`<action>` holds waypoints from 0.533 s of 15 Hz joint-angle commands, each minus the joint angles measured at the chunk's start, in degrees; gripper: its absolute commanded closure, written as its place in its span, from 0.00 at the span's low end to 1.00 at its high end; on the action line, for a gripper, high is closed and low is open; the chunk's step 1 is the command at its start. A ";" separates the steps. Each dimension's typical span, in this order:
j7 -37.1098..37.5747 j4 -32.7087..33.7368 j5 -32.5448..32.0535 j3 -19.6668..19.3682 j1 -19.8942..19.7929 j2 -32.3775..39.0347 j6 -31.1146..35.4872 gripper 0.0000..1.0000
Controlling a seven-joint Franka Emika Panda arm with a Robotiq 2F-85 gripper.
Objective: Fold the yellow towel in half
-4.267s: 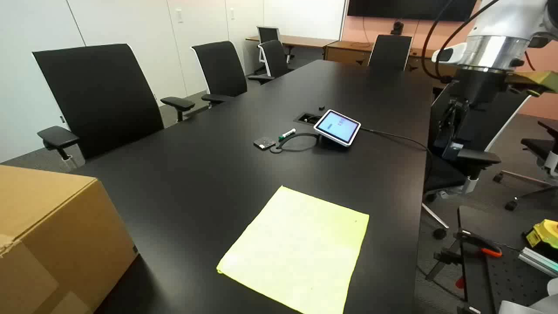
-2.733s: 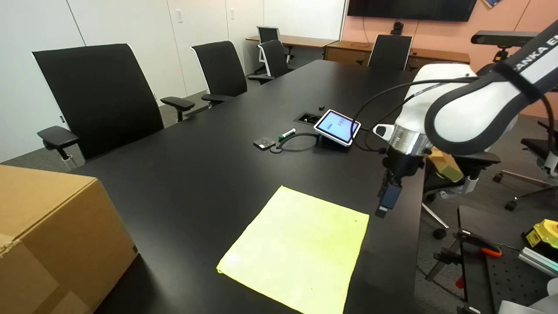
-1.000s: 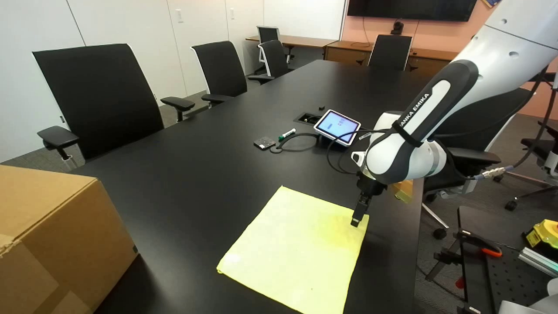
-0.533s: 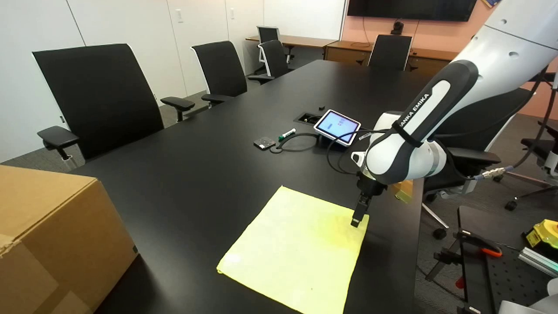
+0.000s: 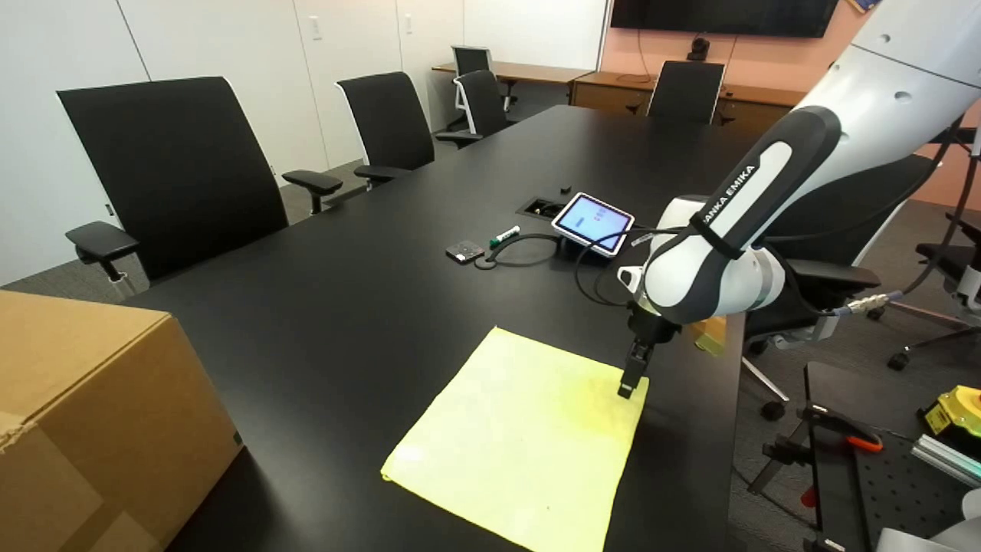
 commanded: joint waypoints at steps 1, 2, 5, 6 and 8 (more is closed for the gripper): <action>6.54 -1.15 -9.68 1.89 -2.71 -1.04 0.29 0.44; 8.78 -1.45 -12.52 1.85 -2.89 -1.76 -0.45 0.54; 13.67 -1.67 -18.50 2.52 -3.56 -2.52 -0.89 0.76; 15.19 -1.99 -20.06 2.39 -3.37 -3.28 -1.33 0.83; 17.19 -2.13 -22.36 2.39 -3.13 -3.88 -1.32 0.91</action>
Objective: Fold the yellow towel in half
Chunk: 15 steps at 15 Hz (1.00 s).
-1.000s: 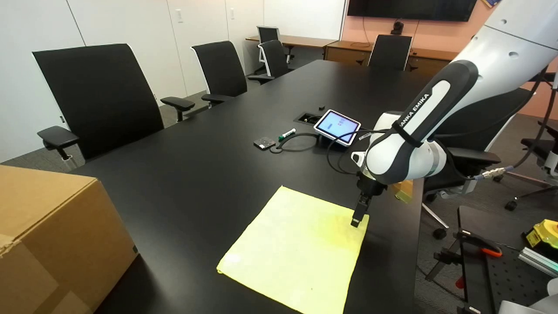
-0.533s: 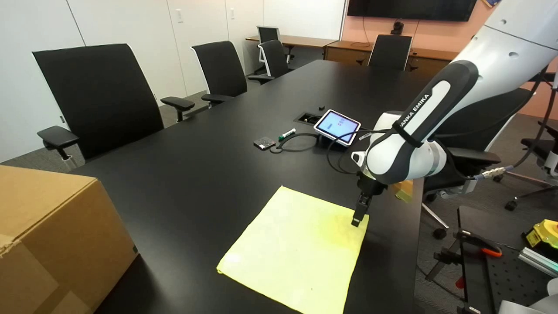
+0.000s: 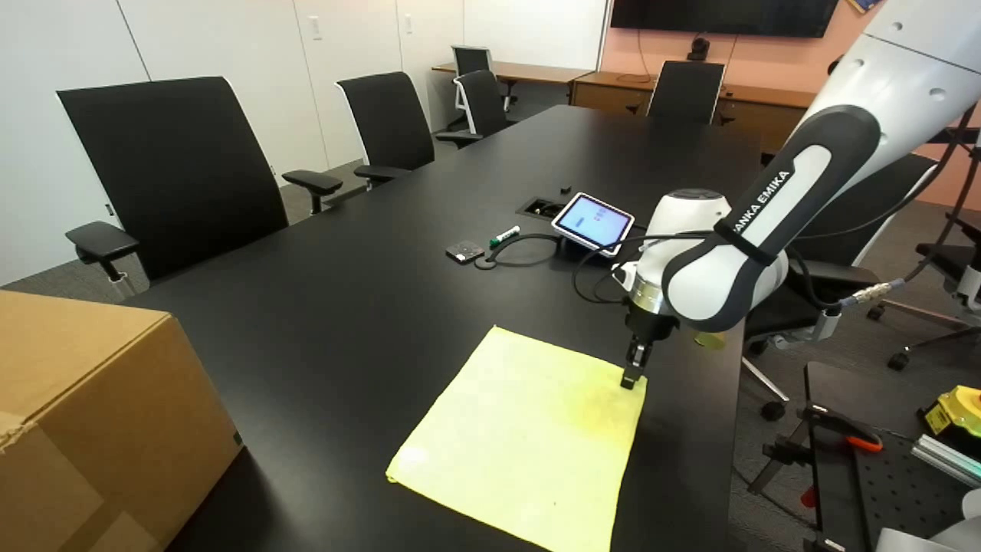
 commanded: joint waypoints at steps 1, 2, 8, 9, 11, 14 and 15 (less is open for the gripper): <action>4.92 -1.42 -4.71 0.94 -0.49 -2.89 -1.20 0.93; 5.48 -1.59 -5.34 1.27 -0.59 -4.01 -1.92 0.96; 9.16 2.07 -6.13 2.75 -0.12 -3.69 -1.74 0.89; 9.11 3.14 -6.05 3.15 -0.34 -3.51 -2.28 0.90; 8.44 6.89 -5.88 3.97 -0.95 -1.46 -3.06 0.91; 7.27 12.95 -5.55 4.77 -1.72 1.31 -5.35 0.92; 6.90 15.52 -5.40 5.02 -2.02 3.06 -5.69 0.91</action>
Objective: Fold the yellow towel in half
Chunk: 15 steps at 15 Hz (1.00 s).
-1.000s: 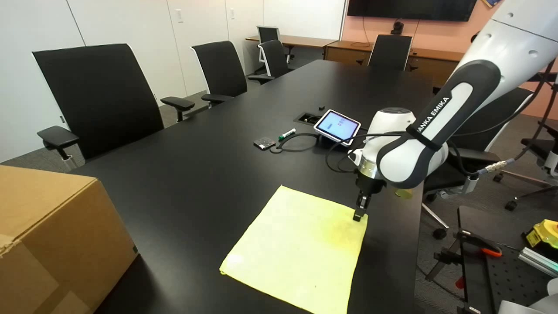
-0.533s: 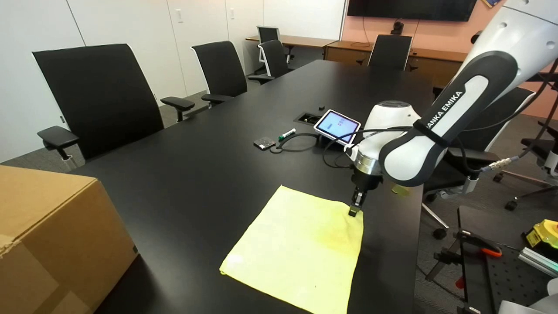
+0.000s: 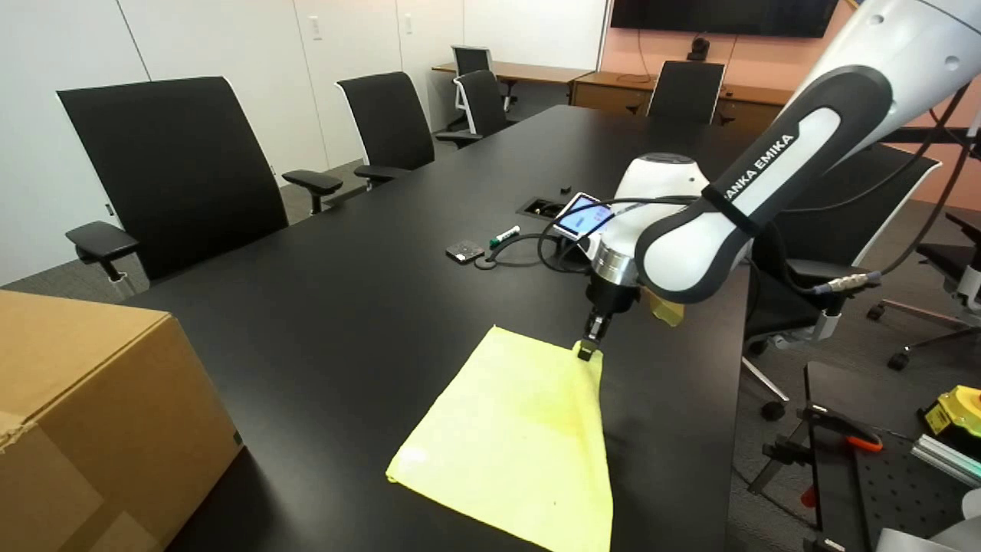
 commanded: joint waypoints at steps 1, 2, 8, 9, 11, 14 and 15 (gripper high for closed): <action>-1.01 10.12 -0.26 1.75 -2.04 5.87 -3.16 0.91; -1.18 12.36 0.00 2.11 -2.40 7.03 -3.47 0.91; -0.97 24.22 0.11 4.45 -3.43 15.83 0.96 0.92; -0.83 25.34 -0.16 4.72 -3.34 16.67 1.66 0.92; -0.51 27.73 -0.93 4.82 -2.78 19.13 3.33 0.92; -0.55 29.91 -1.68 5.65 -2.43 21.10 4.64 0.92; -0.32 30.71 -1.89 5.83 -2.16 21.74 5.17 0.92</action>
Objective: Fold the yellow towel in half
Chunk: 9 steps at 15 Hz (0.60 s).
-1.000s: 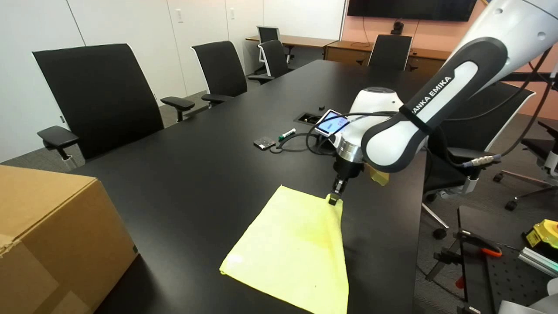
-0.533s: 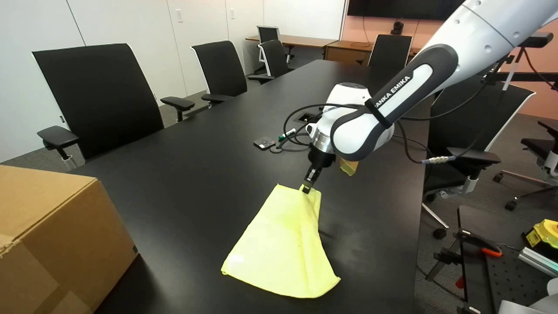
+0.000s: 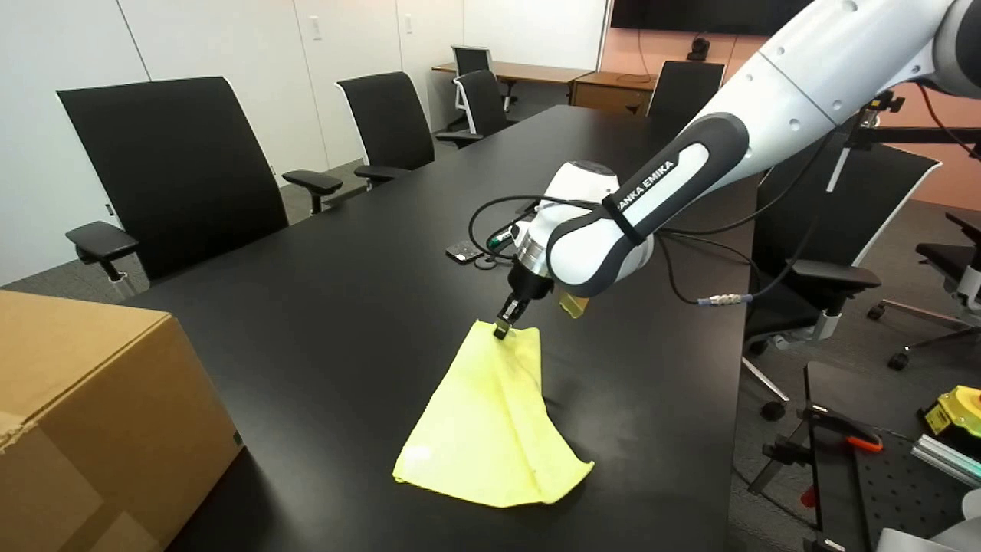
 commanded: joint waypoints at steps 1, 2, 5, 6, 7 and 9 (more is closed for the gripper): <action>0.26 4.81 -1.83 1.18 0.43 3.57 2.79 0.92; 0.57 5.61 -2.04 1.07 0.90 4.36 3.91 0.91; 1.63 7.62 -2.65 0.35 2.14 5.77 6.33 0.67; 1.97 8.15 -2.76 0.34 2.31 6.13 6.99 0.66; 1.79 8.33 -3.02 0.53 2.17 6.23 7.84 0.60; 1.74 8.46 -3.07 1.69 1.42 5.75 8.41 0.46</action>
